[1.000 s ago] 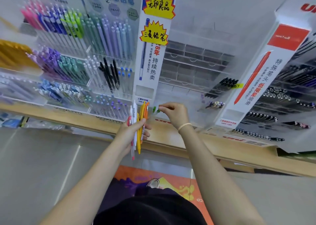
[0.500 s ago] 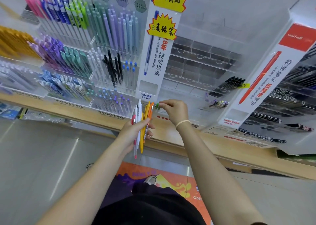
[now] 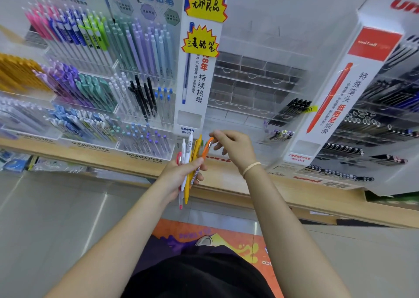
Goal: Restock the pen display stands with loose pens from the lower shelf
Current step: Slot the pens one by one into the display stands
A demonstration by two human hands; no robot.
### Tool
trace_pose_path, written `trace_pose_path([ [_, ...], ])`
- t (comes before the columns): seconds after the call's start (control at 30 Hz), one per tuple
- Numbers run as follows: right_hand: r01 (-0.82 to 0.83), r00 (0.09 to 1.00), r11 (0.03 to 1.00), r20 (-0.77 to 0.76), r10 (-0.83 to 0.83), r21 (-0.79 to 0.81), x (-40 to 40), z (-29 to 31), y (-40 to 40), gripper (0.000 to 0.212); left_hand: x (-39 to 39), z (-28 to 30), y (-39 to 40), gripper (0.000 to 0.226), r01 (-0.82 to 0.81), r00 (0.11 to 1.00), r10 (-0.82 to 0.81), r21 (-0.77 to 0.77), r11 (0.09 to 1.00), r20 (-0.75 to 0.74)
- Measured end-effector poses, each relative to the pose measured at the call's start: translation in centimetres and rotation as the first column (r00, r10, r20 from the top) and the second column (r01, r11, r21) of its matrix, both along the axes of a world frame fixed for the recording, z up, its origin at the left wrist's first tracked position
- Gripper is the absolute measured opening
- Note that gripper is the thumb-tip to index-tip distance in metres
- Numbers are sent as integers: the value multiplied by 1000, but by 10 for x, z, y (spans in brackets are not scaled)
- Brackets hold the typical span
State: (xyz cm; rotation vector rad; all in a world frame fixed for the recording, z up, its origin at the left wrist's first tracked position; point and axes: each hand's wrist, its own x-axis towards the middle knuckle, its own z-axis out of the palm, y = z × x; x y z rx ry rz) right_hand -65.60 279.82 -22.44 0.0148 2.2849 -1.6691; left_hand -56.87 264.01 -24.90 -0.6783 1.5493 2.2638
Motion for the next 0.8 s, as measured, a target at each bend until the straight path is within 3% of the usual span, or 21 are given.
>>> trace_pose_path([
  [0.1, -62, 993, 996, 101, 68, -67, 7, 9, 7, 26, -3, 4, 12, 12, -8, 1000, 8, 10, 1000, 1],
  [0.23, -71, 987, 982, 132, 95, -174, 8, 14, 18, 17, -5, 7, 21, 9, -25, 1000, 25, -4, 1000, 4],
  [0.4, 227, 959, 949, -122, -257, -219, 2, 21, 31, 15, -3, 0, 25, 20, -100, 992, 104, -56, 993, 76],
  [0.47, 258, 928, 941, -213, -305, -221, -2, 23, 34, 13, 1, -4, 23, 22, -114, 989, 121, -79, 990, 90],
  [0.57, 230, 928, 952, -249, -277, -202, -6, 22, 30, 10, 4, -5, 22, 25, -96, 991, 102, -77, 992, 80],
  [0.8, 176, 972, 982, -148, -184, -65, -8, -10, 23, 13, 2, -3, 16, 23, -47, 997, 50, -39, 998, 64],
])
